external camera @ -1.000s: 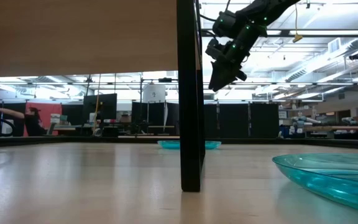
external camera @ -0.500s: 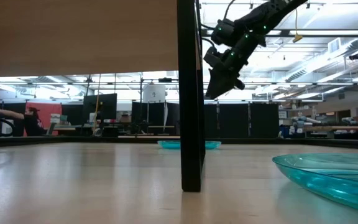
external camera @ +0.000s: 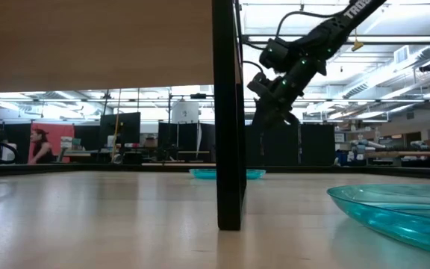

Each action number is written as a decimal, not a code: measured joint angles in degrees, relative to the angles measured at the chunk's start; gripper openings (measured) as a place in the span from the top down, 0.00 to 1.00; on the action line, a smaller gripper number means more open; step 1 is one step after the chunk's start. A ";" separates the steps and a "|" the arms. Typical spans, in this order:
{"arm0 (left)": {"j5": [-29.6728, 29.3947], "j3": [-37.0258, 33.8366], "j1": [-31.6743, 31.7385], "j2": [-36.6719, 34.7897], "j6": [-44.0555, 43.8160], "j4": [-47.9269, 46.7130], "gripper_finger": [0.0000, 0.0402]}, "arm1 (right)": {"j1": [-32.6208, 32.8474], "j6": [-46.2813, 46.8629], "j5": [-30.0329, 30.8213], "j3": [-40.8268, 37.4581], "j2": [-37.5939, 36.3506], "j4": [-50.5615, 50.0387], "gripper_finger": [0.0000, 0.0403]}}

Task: Place and stack plates onto a shelf
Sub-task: Stack the top blue plate on top of the red plate on the shelf

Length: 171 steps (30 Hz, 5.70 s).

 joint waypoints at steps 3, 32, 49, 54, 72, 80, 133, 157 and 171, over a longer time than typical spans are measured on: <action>0.01 0.00 0.00 -0.01 -0.01 0.00 0.57 | 0.33 0.26 -0.07 -2.88 0.00 4.41 0.69; 0.01 0.00 0.00 0.00 0.00 0.00 0.57 | 6.80 5.89 6.01 -13.77 0.32 16.60 0.69; 0.01 0.04 -0.02 -0.02 0.00 0.04 0.57 | 6.95 7.74 3.49 -13.48 11.30 25.21 0.69; 0.01 0.04 -0.02 -0.01 0.00 0.04 0.57 | 6.99 7.01 3.19 -13.51 11.56 26.38 0.69; -0.16 0.04 -0.02 -0.01 0.00 0.04 0.57 | 6.97 7.42 2.80 -13.73 11.64 27.44 0.98; -0.14 0.04 -0.02 0.00 0.00 0.04 0.57 | 6.87 7.39 2.84 -13.73 11.64 27.55 0.98; -3.22 -0.02 0.00 0.00 0.02 0.02 0.57 | 19.46 22.18 -8.15 -8.42 -21.84 32.60 0.98; -3.22 -0.02 -0.01 0.00 0.02 -0.14 0.57 | 34.40 15.37 9.01 10.96 -16.96 7.73 0.98; -3.22 -0.02 -0.02 0.00 0.48 -0.26 0.57 | 34.77 9.89 0.06 33.25 4.72 -17.01 0.98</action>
